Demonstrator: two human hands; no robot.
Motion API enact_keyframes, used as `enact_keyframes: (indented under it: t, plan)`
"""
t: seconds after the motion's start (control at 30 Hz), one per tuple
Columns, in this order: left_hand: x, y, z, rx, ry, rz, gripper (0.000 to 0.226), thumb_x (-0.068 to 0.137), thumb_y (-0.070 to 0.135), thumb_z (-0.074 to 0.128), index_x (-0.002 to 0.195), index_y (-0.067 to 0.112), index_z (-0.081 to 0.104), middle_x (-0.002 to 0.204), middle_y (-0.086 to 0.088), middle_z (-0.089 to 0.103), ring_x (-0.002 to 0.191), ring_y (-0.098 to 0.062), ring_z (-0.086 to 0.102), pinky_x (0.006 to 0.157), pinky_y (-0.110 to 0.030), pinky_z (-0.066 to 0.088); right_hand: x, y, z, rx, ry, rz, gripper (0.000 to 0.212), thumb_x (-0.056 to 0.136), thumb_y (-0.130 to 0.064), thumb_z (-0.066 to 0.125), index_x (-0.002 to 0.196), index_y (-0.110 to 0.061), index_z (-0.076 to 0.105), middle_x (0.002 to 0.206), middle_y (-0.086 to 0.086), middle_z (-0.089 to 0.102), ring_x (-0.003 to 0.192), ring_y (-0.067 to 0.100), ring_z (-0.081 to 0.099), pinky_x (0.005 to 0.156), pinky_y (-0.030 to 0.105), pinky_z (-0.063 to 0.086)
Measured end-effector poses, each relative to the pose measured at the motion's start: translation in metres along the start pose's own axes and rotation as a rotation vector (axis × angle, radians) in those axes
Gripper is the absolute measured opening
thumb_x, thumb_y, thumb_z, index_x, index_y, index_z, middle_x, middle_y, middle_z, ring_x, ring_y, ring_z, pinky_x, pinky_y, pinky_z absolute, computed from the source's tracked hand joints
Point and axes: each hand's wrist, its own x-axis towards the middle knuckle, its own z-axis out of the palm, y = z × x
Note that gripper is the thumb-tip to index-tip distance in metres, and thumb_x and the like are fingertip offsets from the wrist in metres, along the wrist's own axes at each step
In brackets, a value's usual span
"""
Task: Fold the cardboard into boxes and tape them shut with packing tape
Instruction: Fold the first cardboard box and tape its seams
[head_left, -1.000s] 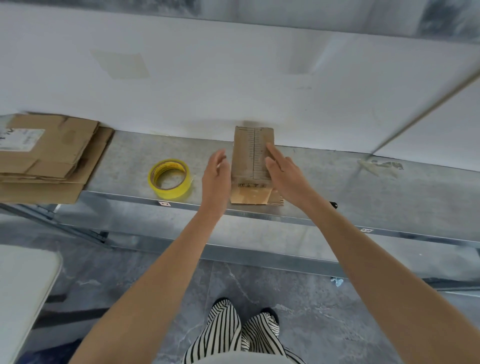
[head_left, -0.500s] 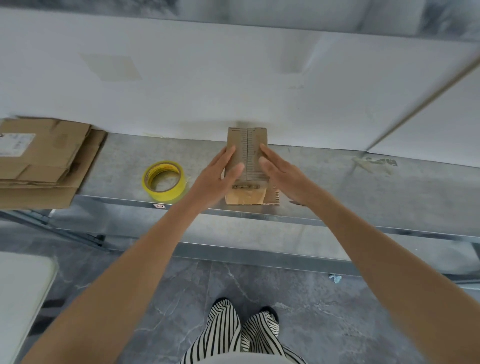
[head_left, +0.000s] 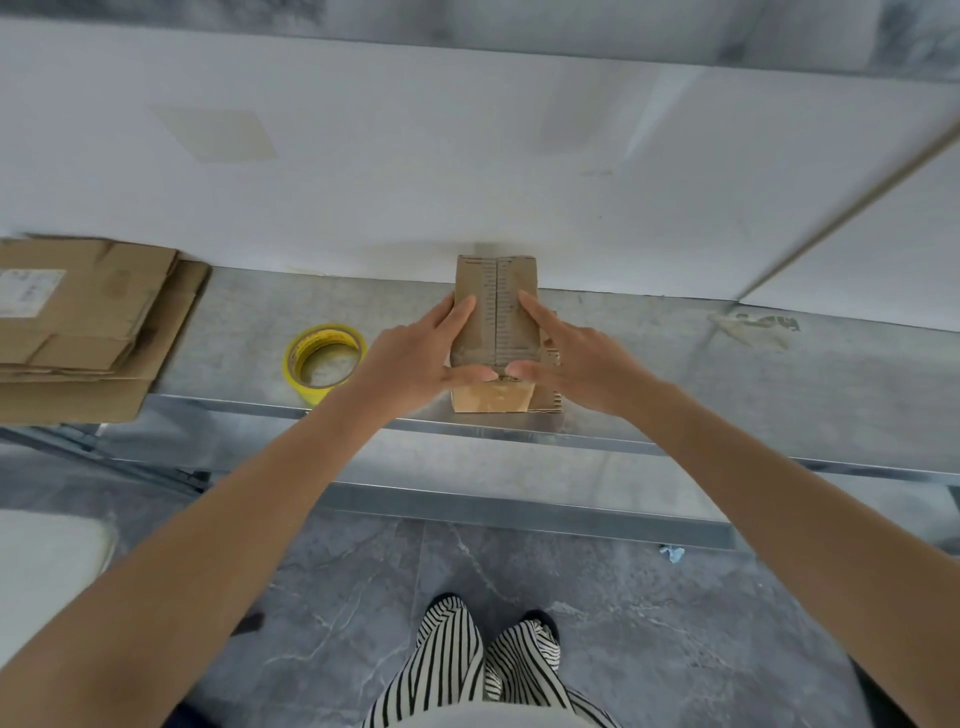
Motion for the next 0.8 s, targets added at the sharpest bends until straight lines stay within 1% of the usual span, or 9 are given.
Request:
enact_keyframes:
  t: [0.1, 0.27, 0.37, 0.47, 0.53, 0.6, 0.67, 0.73, 0.8]
  plan:
    - [0.0, 0.0, -0.003, 0.02, -0.004, 0.01, 0.092, 0.082, 0.066, 0.048, 0.152, 0.02, 0.01, 0.159, 0.007, 0.011, 0.118, -0.025, 0.052, 0.089, -0.037, 0.043, 0.002, 0.003, 0.001, -0.06, 0.002, -0.02, 0.093, 0.082, -0.066, 0.049, 0.15, -0.034, -0.006, 0.143, 0.004, 0.046, 0.118, 0.027, 0.052, 0.098, 0.04, 0.041]
    - [0.0, 0.001, -0.005, 0.042, -0.003, 0.005, 0.093, 0.082, 0.066, 0.051, 0.152, 0.021, 0.01, 0.159, 0.008, 0.011, 0.113, -0.024, 0.055, 0.085, -0.034, 0.042, 0.004, 0.005, 0.004, -0.152, 0.038, -0.032, 0.103, 0.077, -0.07, 0.053, 0.15, -0.031, -0.007, 0.139, 0.004, 0.049, 0.106, 0.025, 0.058, 0.087, 0.037, 0.046]
    - [-0.003, -0.001, -0.002, 0.02, -0.021, 0.01, 0.099, 0.08, 0.069, 0.051, 0.152, 0.023, 0.002, 0.16, 0.01, 0.002, 0.118, -0.022, 0.053, 0.085, -0.034, 0.044, 0.003, 0.003, 0.004, -0.122, 0.035, -0.036, 0.106, 0.077, -0.064, 0.06, 0.15, -0.03, -0.01, 0.144, 0.003, 0.043, 0.109, 0.025, 0.056, 0.086, 0.035, 0.046]
    - [-0.012, 0.002, 0.009, -0.283, -0.035, -0.051, 0.092, 0.083, 0.071, 0.043, 0.151, 0.032, -0.005, 0.158, 0.019, -0.005, 0.132, -0.017, 0.042, 0.098, -0.039, 0.042, -0.004, -0.002, 0.006, 0.051, 0.036, -0.03, 0.108, 0.078, -0.05, 0.069, 0.15, -0.029, -0.009, 0.155, -0.002, 0.023, 0.127, 0.022, 0.044, 0.101, 0.039, 0.041]
    - [-0.015, 0.009, 0.014, -0.489, -0.015, -0.1, 0.078, 0.088, 0.065, 0.031, 0.151, 0.034, -0.003, 0.159, 0.017, -0.001, 0.138, -0.012, 0.031, 0.11, -0.039, 0.032, -0.01, -0.005, 0.013, 0.254, 0.068, -0.013, 0.104, 0.081, -0.046, 0.068, 0.151, -0.03, -0.006, 0.156, -0.007, 0.018, 0.136, 0.018, 0.034, 0.109, 0.039, 0.034]
    - [-0.016, 0.016, 0.016, -0.644, 0.001, -0.132, 0.064, 0.098, 0.051, 0.03, 0.151, 0.034, 0.001, 0.159, 0.014, 0.005, 0.14, -0.006, 0.023, 0.112, -0.029, 0.022, -0.015, -0.01, 0.023, 0.495, 0.099, 0.006, 0.087, 0.088, -0.047, 0.058, 0.151, -0.03, 0.001, 0.15, -0.011, 0.027, 0.133, 0.017, 0.038, 0.11, 0.039, 0.034]
    - [-0.016, 0.02, 0.016, -0.779, 0.027, -0.162, 0.056, 0.101, 0.039, 0.033, 0.151, 0.033, 0.009, 0.158, 0.012, 0.015, 0.14, -0.004, 0.022, 0.109, -0.023, 0.019, -0.017, -0.016, 0.033, 0.746, 0.199, 0.05, 0.067, 0.095, -0.042, 0.049, 0.151, -0.029, 0.014, 0.138, -0.01, 0.041, 0.118, 0.013, 0.052, 0.104, 0.036, 0.043]
    - [-0.015, 0.021, 0.016, -0.893, 0.054, -0.196, 0.052, 0.101, 0.033, 0.038, 0.15, 0.034, 0.019, 0.15, 0.014, 0.03, 0.133, -0.003, 0.034, 0.107, -0.021, 0.026, -0.014, -0.021, 0.04, 0.881, 0.333, 0.121, 0.054, 0.097, -0.034, 0.047, 0.148, -0.027, 0.028, 0.134, -0.005, 0.051, 0.107, 0.007, 0.058, 0.097, 0.033, 0.049]
    - [-0.014, 0.018, 0.017, -0.954, 0.067, -0.231, 0.047, 0.101, 0.032, 0.04, 0.147, 0.036, 0.028, 0.135, 0.018, 0.042, 0.114, 0.005, 0.046, 0.098, -0.016, 0.031, -0.01, -0.021, 0.045, 0.893, 0.406, 0.142, 0.049, 0.098, -0.03, 0.046, 0.146, -0.024, 0.033, 0.131, -0.003, 0.055, 0.107, 0.008, 0.058, 0.094, 0.034, 0.051]
